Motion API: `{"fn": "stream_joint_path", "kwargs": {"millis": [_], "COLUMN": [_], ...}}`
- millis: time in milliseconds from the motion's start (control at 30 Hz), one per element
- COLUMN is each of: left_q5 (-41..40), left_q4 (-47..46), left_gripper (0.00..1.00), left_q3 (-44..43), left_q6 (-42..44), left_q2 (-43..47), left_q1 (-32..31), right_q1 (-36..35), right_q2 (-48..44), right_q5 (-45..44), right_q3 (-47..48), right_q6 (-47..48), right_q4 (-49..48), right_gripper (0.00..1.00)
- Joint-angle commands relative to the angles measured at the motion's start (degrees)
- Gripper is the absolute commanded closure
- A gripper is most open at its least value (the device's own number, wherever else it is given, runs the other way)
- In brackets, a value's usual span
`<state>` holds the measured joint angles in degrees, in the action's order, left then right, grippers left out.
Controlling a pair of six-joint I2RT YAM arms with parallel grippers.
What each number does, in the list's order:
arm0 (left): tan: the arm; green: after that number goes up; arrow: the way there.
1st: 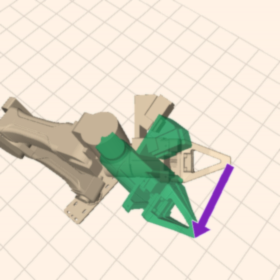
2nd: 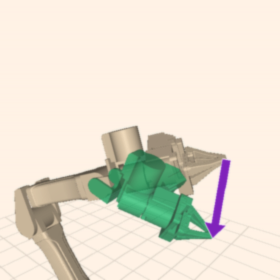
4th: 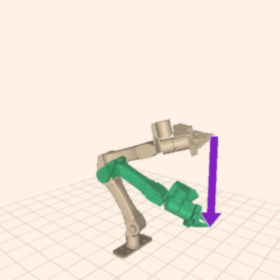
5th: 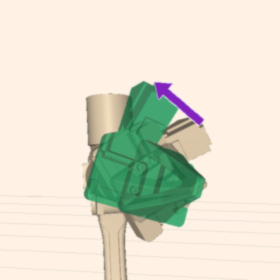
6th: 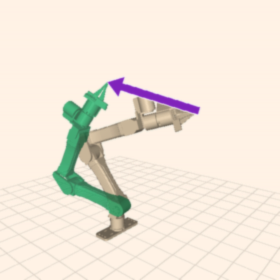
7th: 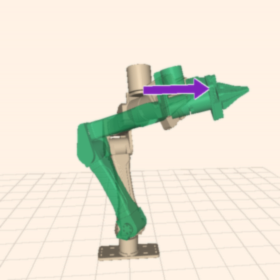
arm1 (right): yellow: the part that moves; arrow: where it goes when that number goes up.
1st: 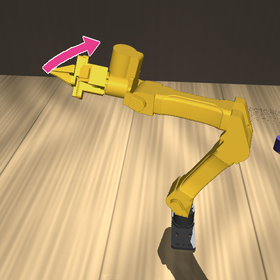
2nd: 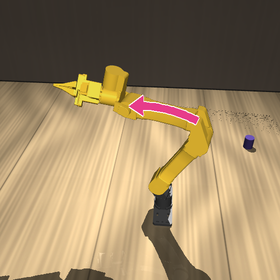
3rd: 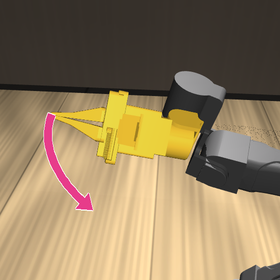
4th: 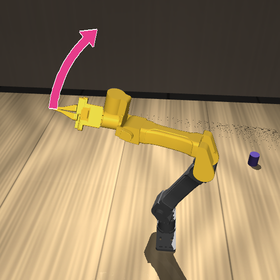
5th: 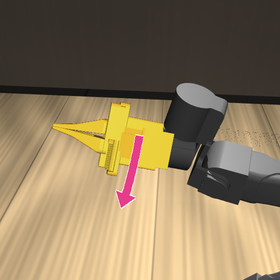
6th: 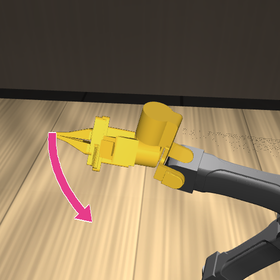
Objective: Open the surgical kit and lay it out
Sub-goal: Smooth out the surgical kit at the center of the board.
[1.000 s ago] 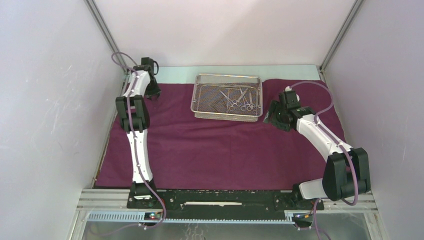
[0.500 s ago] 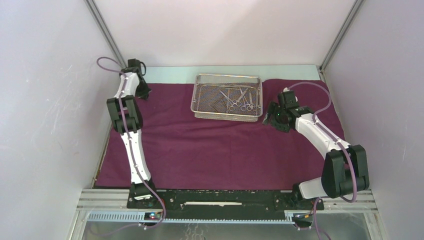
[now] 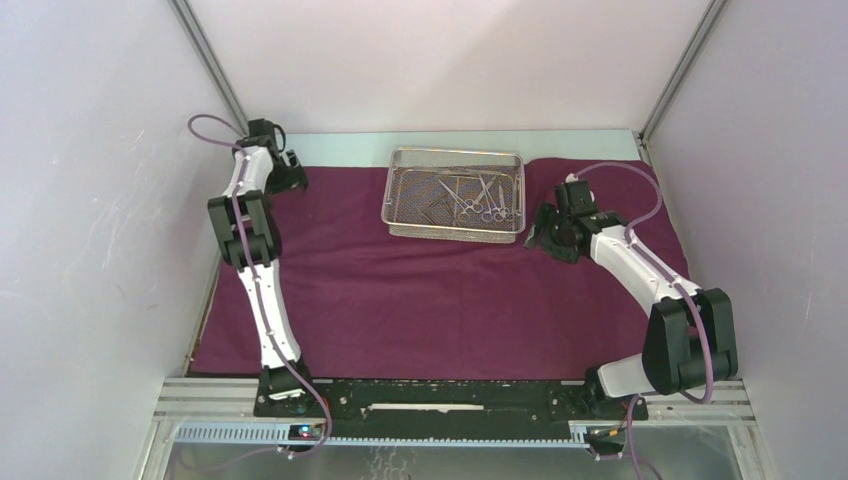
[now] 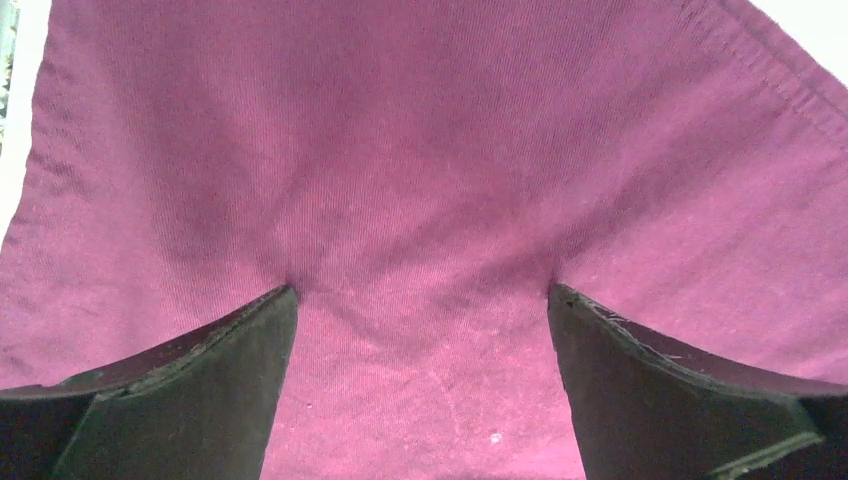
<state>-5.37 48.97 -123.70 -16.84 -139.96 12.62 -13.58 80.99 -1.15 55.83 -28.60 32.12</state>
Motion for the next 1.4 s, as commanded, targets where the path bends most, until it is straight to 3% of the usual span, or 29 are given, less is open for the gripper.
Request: {"fn": "stream_joint_path", "kwargs": {"millis": [0, 267, 500, 567, 667, 833, 933, 1000, 1033, 1100, 1133, 1200, 1267, 1367], "left_q5": [-4.9, -6.0, 2.8, 10.6, 13.3, 17.9, 9.8, 4.9, 3.8, 1.3, 1.2, -1.7, -2.4, 2.8], "left_q4": [5.5, 10.6, 9.5, 9.4, 9.7, 6.1, -0.8, -1.9, -2.0, -3.6, -6.0, -8.6, -8.7, -8.2], "left_gripper": [0.00, 0.19, 0.61, 0.80, 0.99, 1.00, 0.96, 0.70, 0.63, 0.35, 0.31, 0.12, 0.06, 0.00], "left_q3": [-3.6, -8.4, -8.7, -8.7, -7.2, 3.5, 12.2, 13.4, 13.6, 16.3, 19.3, 23.3, 23.7, 21.5], "left_q6": [3.8, 6.6, 7.1, 6.4, 5.4, 3.3, 1.5, 0.2, -0.9, -6.1, -8.5, -12.2, -14.6, -14.6], "left_q2": [-0.5, -4.7, -4.7, -5.1, -4.5, 0.6, 7.3, 9.8, 10.6, 13.3, 14.8, 16.4, 15.5, 12.4], "left_q1": [-1.9, -4.0, -4.4, -4.3, -4.7, -6.2, -6.2, -5.2, -4.5, -3.5, -3.5, -3.5, -1.8, 1.0], "right_q1": [-0.5, -0.6, -1.4, -1.7, -2.1, -3.4, -3.8, -3.9, -3.9, -4.0, -4.0, -4.0, -4.0, -4.1], "right_q2": [-1.4, -1.6, -1.0, -0.8, -0.5, -0.7, -1.0, -1.5, -1.7, -2.0, -2.0, -2.0, -2.1, -3.2], "right_q5": [0.2, -0.1, 0.2, 0.0, -0.1, -0.8, -1.0, -1.2, -1.4, -1.5, -1.4, -1.0, -0.3, -1.0], "right_q3": [2.1, 3.2, 4.5, 4.5, 4.5, 4.5, 4.5, 4.5, 4.5, 4.5, 4.5, 4.5, 4.5, 4.5], "right_q6": [0.9, 1.5, 1.5, 1.5, 1.4, 1.1, 1.1, 1.3, 1.3, 1.3, 1.2, 1.2, 1.3, 1.7], "right_q4": [-0.4, 0.6, 1.1, 1.3, 1.6, 2.1, 2.0, 2.2, 2.3, 2.4, 2.3, 1.6, 1.1, 1.9], "right_gripper": [0.23, 0.23, 0.23, 0.23, 0.23, 0.23, 0.23, 0.23, 0.23, 0.23, 0.23, 0.23, 0.23, 0.23]}}
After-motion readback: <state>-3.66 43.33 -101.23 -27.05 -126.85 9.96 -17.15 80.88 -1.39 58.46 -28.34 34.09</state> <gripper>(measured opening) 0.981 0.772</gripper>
